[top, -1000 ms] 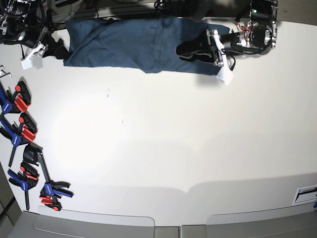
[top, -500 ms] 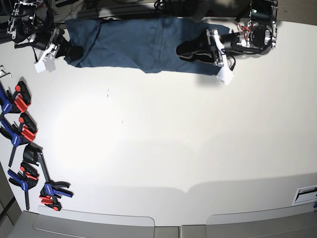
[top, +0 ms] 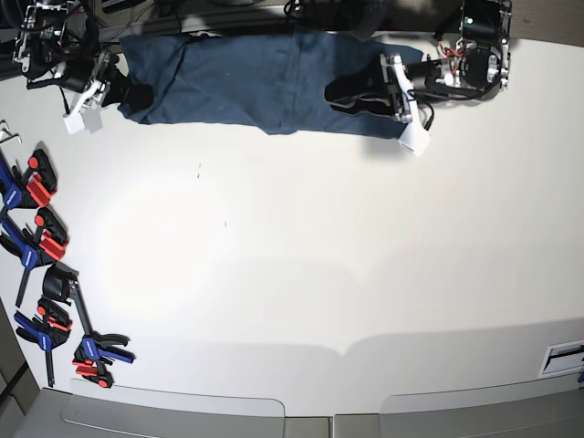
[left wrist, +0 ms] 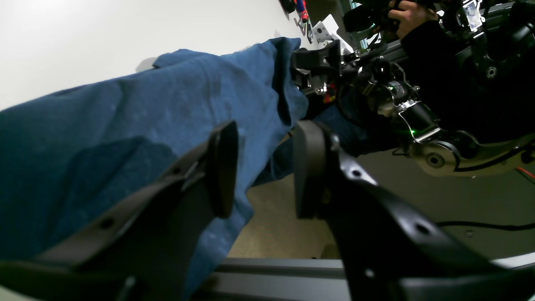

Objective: Fold the T-shirt properly
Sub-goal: 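Open the left gripper and withdraw it from the folded shirt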

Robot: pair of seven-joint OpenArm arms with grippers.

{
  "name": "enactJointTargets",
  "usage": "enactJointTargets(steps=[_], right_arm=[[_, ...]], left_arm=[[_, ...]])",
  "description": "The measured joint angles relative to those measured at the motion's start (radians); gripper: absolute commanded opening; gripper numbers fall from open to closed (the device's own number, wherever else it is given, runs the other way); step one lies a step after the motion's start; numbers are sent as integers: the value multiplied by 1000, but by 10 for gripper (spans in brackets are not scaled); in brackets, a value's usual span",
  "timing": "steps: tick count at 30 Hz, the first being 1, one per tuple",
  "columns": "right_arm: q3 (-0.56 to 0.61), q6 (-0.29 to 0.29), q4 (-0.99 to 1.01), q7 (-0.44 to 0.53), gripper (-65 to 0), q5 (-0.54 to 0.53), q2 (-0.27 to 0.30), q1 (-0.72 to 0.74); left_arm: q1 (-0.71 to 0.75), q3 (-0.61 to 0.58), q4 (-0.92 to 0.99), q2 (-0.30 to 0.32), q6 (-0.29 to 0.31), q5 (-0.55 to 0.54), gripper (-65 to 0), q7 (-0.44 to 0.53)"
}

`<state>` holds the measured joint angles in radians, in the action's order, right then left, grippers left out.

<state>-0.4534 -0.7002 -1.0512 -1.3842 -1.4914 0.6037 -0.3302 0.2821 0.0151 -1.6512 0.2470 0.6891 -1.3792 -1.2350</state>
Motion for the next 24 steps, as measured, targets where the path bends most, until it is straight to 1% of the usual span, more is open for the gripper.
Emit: enactJointTargets(steps=[5,8,10,14,16,18,21,22,24], right_arm=[[0,0,0,-8,-564,3,0,0],[0,0,0,-9,-642,2,0,0],[0,0,0,-8,-650,3,0,0],[0,0,0,-9,-650,2,0,0],[0,0,0,-8,-650,3,0,0],[0,0,0,-8,-650,3,2,0],[0,0,0,-12,-650,10,9,0],[0,0,0,-12,-650,18,13,-2],[0,1,1,-12,-650,23,20,-3]], left_arm=[[0,47,0,0,0,0,-443,0],[0,93,0,0,0,0,-443,-3],[0,131,0,2,0,0,-443,-4],[2,184,0,47,0,0,-457,-12],[4,214,0,74,0,0,-484,-23],[8,243,0,100,0,18,-530,-23],[14,280,0,131,0,138,-647,-23],[20,289,0,138,0,174,-650,-19],[42,300,0,151,0,255,-650,25]])
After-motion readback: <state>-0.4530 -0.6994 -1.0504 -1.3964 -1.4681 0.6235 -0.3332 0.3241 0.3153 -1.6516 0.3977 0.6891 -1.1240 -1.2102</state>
